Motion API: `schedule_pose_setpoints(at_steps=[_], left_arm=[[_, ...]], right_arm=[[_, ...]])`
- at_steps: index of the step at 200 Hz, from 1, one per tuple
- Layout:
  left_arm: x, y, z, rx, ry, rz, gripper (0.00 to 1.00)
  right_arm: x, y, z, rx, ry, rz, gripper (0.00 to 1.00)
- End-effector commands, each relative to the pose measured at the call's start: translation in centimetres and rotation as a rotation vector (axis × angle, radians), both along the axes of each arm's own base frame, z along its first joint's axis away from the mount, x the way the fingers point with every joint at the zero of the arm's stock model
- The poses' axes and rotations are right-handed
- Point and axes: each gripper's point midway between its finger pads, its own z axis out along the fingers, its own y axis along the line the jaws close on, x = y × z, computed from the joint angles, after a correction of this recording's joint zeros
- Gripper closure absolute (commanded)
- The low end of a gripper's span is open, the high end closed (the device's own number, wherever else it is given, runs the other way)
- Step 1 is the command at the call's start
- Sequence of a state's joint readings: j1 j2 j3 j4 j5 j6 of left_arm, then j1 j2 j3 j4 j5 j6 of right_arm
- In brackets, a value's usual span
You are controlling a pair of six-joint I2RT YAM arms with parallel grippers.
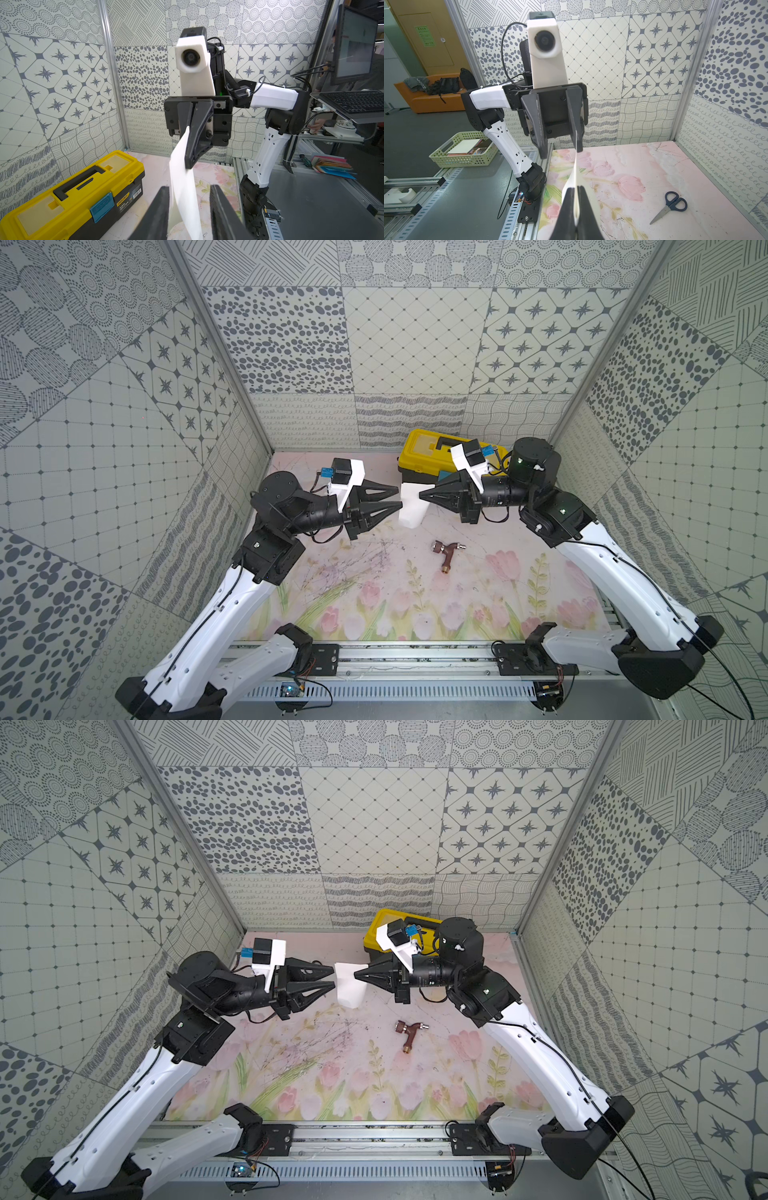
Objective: Fold the square paper along the opposite sides
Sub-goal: Fold the paper.
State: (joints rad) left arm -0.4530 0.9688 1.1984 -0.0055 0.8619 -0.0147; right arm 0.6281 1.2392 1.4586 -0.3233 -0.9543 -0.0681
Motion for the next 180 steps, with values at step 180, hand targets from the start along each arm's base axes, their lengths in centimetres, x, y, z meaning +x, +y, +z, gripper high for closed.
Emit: schedule_pose_setpoints(at_steps=[180], left_arm=[[-2.2,-0.3,0.2,0.049,-0.065,-0.194,0.75]], right_arm=[[-3.5,-0.6,1.4,0.031,-0.034,0.187,0.95]])
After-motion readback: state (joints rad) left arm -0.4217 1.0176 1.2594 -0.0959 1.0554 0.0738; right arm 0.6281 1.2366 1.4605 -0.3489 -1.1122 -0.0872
